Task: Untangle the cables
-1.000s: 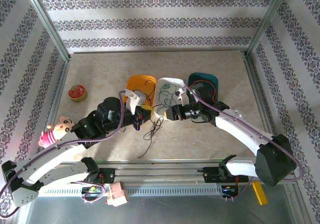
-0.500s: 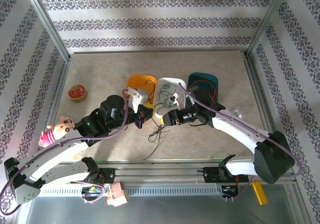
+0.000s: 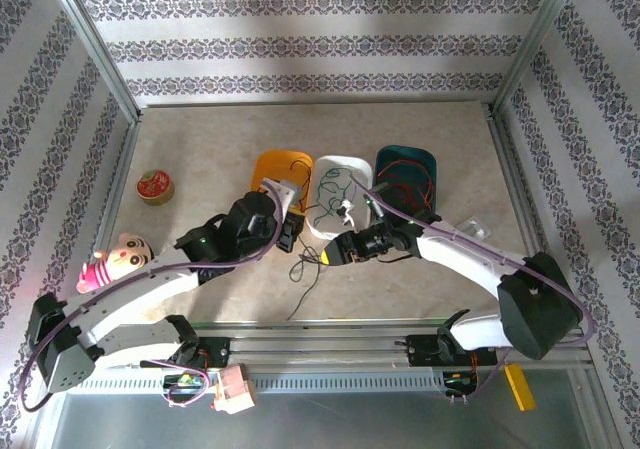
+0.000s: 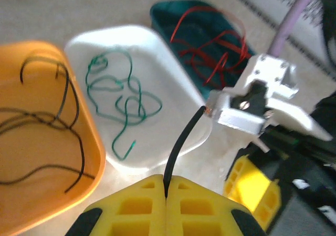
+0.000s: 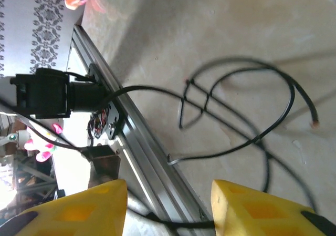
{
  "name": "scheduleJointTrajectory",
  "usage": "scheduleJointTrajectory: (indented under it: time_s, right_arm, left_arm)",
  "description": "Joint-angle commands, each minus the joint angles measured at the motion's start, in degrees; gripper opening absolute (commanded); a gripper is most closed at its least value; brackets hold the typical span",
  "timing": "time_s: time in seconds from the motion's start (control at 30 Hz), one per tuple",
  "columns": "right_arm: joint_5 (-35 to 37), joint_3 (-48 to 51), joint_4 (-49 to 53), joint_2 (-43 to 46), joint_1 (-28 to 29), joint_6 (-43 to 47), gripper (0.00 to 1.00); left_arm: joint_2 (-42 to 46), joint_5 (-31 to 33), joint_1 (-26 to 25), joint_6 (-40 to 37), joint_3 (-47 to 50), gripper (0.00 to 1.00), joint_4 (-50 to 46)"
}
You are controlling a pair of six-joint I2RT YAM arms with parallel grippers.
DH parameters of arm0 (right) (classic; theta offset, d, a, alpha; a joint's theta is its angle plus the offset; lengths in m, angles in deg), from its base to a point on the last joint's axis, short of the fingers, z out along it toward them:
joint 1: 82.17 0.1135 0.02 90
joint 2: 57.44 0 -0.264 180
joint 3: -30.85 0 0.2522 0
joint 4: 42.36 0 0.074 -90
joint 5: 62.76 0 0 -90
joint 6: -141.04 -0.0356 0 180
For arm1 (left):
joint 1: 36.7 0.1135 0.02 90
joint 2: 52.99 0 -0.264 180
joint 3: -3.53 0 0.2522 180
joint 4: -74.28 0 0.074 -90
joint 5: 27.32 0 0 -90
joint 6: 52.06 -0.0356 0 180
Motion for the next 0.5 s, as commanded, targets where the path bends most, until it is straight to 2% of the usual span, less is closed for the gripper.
scheduleJointTrajectory:
  time_s: [0.0, 0.1, 0.23, 0.47]
  right_arm:
    - [-1.45, 0.54, 1.78, -1.35, 0.81, 1.18, 0.46]
    - [1.94, 0.63, 3.33, -1.87, 0.90, 1.51, 0.47]
    - [10.67, 0.21, 8.26, -2.36, 0.90, 3.31, 0.47]
    - [17.64, 0.24, 11.92, -4.73, 2.56, 4.73, 0.48]
  left_arm:
    - [-2.33, -1.04, 0.57, 2.97, 1.66, 0.00, -3.06]
    - [-4.87, -2.51, 0.64, 3.60, 2.66, 0.00, -3.76]
    - [-8.40, -4.59, 0.64, 3.74, 4.37, 0.00, -4.84]
    - [-12.77, -6.97, 0.52, 3.96, 6.31, 0.00, -4.25]
